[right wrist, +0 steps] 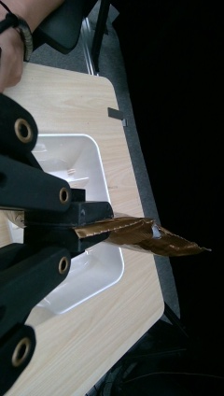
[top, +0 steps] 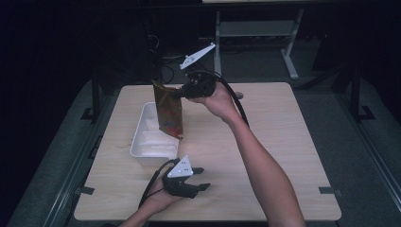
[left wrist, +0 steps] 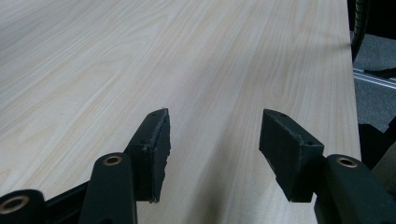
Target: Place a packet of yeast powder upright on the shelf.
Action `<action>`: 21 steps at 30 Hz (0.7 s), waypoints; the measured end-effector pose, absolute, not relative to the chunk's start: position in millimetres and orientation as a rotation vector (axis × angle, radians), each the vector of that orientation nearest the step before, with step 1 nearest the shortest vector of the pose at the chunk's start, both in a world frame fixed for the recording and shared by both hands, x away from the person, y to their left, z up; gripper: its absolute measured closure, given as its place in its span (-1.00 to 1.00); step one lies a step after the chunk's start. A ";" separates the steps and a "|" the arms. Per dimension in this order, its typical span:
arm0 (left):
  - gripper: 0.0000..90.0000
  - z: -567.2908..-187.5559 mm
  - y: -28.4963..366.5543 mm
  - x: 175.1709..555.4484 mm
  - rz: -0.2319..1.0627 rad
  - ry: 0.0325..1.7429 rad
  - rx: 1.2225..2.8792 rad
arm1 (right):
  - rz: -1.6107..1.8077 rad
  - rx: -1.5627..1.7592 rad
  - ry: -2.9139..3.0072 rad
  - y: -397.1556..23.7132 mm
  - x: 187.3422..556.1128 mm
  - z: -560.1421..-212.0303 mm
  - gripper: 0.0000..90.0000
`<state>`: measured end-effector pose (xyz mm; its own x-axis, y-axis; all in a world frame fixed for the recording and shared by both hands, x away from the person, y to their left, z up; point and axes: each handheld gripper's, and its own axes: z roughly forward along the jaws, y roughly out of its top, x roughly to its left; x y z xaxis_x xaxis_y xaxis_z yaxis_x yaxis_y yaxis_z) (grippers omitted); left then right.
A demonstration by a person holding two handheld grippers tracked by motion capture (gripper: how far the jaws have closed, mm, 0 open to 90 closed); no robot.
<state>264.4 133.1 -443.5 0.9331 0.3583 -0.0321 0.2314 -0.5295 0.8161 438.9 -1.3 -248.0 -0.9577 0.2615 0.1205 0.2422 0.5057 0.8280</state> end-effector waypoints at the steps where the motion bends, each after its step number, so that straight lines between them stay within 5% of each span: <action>1: -0.05 -443.4 133.3 264.4 0.173 0.419 2.150 | 1.481 0.450 2.710 0.7 439.6 -249.2 1.00; 21: -0.06 -442.7 136.0 266.0 0.170 0.427 2.141 | 1.453 0.413 2.765 38.0 448.1 -267.6 1.00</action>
<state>266.0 136.0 -442.7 0.9303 0.3648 -0.0387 0.2380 -0.5199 0.8204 448.1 38.0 -267.6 -0.9655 0.2259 0.1291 0.2345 0.5401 0.8083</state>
